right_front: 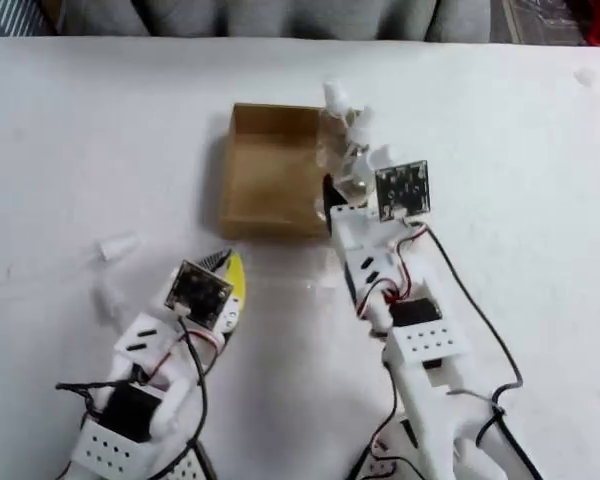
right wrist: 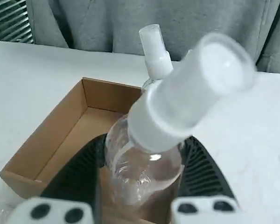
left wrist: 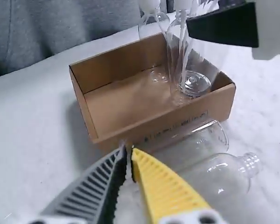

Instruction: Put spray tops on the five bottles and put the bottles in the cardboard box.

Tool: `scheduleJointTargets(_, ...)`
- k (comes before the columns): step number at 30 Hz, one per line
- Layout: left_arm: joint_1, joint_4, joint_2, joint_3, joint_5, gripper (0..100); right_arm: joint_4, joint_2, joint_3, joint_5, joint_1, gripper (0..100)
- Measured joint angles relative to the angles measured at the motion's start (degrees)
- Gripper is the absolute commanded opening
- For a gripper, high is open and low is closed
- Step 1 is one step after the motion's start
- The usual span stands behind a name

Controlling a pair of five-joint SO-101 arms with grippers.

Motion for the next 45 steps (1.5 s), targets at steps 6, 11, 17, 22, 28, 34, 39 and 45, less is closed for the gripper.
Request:
scheduleJointTargets(6,0.0,0.0,0.0,0.0,0.0,3,0.0,0.7,-0.18,3.25,0.0,1.4)
scheduleJointTargets(11,0.0,0.0,0.0,0.0,0.0,3,0.0,0.79,-0.18,5.89,0.0,1.4)
scheduleJointTargets(17,0.09,0.0,0.0,0.0,0.0,3,0.0,0.79,-0.18,6.24,0.0,1.4)
scheduleJointTargets(22,0.09,0.0,0.0,0.0,0.0,3,0.0,0.79,-0.18,6.24,0.0,1.4)
scheduleJointTargets(28,0.09,0.0,0.0,0.0,0.0,3,0.0,0.88,-0.18,6.24,0.0,1.4)
scheduleJointTargets(34,0.09,0.0,0.0,0.0,0.0,3,0.0,0.97,-0.18,6.24,0.0,1.4)
scheduleJointTargets(39,0.09,0.0,0.0,0.0,0.0,3,0.0,7.38,-2.99,6.24,0.0,1.4)
scheduleJointTargets(45,0.09,0.0,0.0,0.0,-0.09,3,0.0,14.68,-5.98,6.24,0.0,1.4)
